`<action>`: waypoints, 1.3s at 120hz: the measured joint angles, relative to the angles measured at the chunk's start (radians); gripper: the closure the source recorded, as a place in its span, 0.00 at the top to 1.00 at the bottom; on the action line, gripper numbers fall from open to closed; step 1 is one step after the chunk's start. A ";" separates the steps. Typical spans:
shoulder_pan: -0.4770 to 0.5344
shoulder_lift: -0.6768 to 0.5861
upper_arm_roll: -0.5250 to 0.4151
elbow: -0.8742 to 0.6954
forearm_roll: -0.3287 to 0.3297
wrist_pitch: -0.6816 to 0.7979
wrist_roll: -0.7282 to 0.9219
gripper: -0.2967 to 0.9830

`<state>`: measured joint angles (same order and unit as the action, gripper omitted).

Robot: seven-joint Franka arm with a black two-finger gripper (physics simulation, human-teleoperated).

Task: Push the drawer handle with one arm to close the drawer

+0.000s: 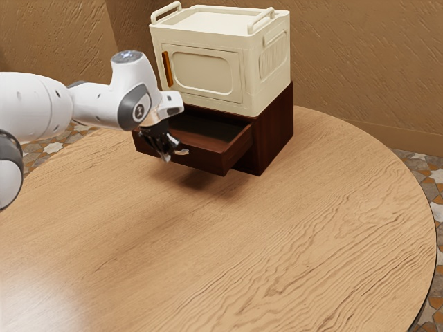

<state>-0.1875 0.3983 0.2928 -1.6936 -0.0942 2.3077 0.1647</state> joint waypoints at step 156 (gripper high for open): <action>0.113 0.399 -0.085 0.562 -0.128 0.037 0.182 0.16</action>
<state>-0.0741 0.7971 0.2077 -1.1314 -0.2222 2.3447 0.3466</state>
